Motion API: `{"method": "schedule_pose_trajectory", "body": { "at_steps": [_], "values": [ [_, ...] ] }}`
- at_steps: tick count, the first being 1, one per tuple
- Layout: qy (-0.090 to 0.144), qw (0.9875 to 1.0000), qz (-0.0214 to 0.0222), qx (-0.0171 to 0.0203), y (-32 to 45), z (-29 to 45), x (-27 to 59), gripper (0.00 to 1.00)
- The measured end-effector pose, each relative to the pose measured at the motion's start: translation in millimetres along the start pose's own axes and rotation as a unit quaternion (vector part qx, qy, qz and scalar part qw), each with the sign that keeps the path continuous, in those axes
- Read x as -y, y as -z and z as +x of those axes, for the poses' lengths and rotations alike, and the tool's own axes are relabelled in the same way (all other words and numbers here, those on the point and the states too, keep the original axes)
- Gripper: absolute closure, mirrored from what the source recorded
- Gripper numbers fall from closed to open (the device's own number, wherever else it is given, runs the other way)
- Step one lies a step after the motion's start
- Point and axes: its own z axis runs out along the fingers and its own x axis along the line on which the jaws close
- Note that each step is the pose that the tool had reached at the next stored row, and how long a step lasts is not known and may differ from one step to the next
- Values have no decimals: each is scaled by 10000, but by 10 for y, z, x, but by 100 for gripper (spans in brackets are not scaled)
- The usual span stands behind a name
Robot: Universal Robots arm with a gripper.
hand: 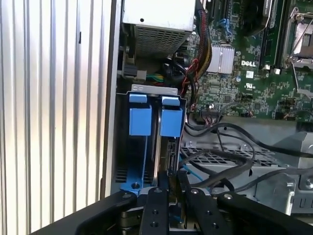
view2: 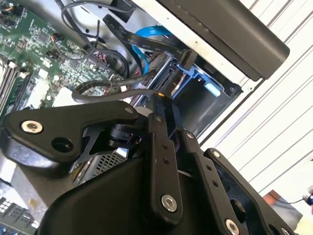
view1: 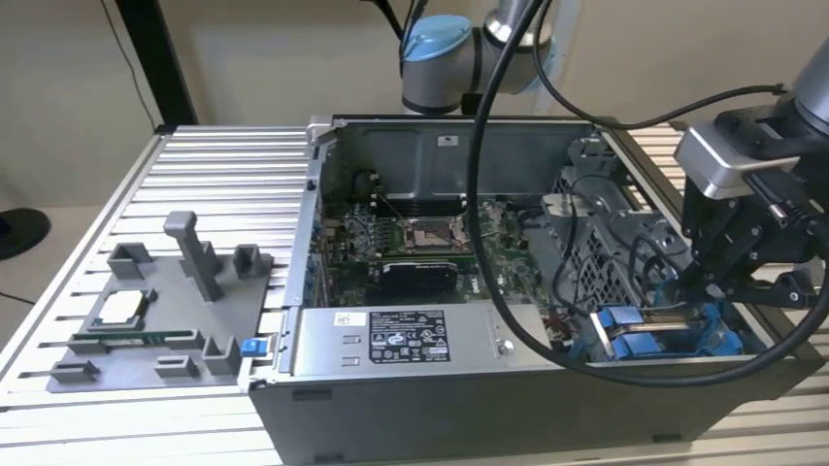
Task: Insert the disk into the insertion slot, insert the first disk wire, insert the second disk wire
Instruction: 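Insert the first disk wire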
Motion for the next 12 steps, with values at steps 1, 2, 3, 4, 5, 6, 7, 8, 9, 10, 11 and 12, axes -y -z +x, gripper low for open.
{"method": "schedule_pose_trajectory", "body": {
  "at_steps": [1,2,3,4,5,6,7,8,9,10,11,12],
  "values": [
    [-47,10000,5,-3,-5,1,-1,100],
    [-93,10000,10,-7,-9,1,-1,100],
    [-135,9999,15,-10,-13,2,-1,100],
    [-175,9998,20,-12,-17,2,-1,100],
    [-213,9998,24,-14,-21,3,0,100],
    [-250,9997,28,-16,-24,3,1,100],
    [-280,9996,31,-19,-26,4,1,100],
    [-298,9995,33,-20,-27,4,3,100],
    [-304,9995,34,-21,-28,4,4,100],
    [-304,9995,34,-20,-29,4,4,100],
    [-305,9995,34,-20,-29,4,4,100],
    [-306,9995,34,-20,-29,4,4,100]
  ]
}}
